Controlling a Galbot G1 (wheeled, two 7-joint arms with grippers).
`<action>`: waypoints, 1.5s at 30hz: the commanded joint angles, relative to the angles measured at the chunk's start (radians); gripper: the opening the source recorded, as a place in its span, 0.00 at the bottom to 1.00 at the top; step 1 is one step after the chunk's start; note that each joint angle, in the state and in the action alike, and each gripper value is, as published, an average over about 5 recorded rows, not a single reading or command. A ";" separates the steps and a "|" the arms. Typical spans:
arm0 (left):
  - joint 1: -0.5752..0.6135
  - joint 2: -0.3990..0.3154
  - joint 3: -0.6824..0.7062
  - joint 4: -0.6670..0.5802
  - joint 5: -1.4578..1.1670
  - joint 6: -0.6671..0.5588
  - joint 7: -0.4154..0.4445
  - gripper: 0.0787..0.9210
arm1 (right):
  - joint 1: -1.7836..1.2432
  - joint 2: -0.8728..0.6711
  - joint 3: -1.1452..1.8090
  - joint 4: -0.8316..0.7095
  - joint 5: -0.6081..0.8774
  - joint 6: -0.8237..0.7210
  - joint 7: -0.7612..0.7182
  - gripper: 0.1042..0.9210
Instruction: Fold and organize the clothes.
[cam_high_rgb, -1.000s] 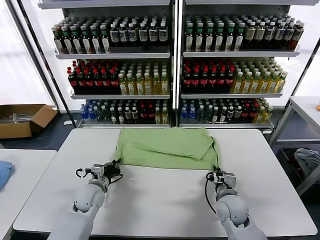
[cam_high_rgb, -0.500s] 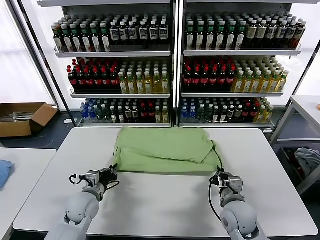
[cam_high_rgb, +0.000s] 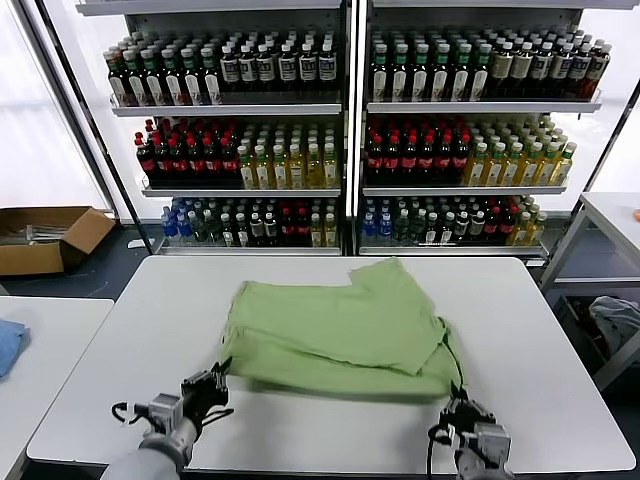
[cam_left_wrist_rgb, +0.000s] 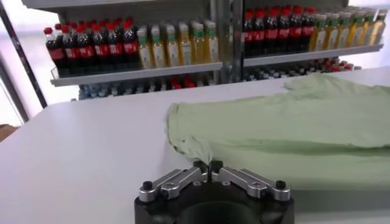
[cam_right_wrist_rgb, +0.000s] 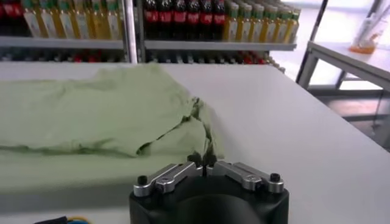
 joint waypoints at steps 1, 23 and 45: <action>0.289 -0.016 -0.020 -0.142 0.054 -0.046 -0.008 0.01 | -0.171 0.000 0.006 0.062 -0.059 0.001 0.029 0.01; 0.195 -0.053 -0.048 -0.290 0.017 -0.019 -0.017 0.44 | -0.058 0.010 0.142 0.256 0.009 -0.007 -0.016 0.67; -0.486 0.098 0.066 0.179 -0.262 0.063 0.145 0.88 | 0.649 -0.454 0.012 -0.303 0.242 -0.009 -0.534 0.88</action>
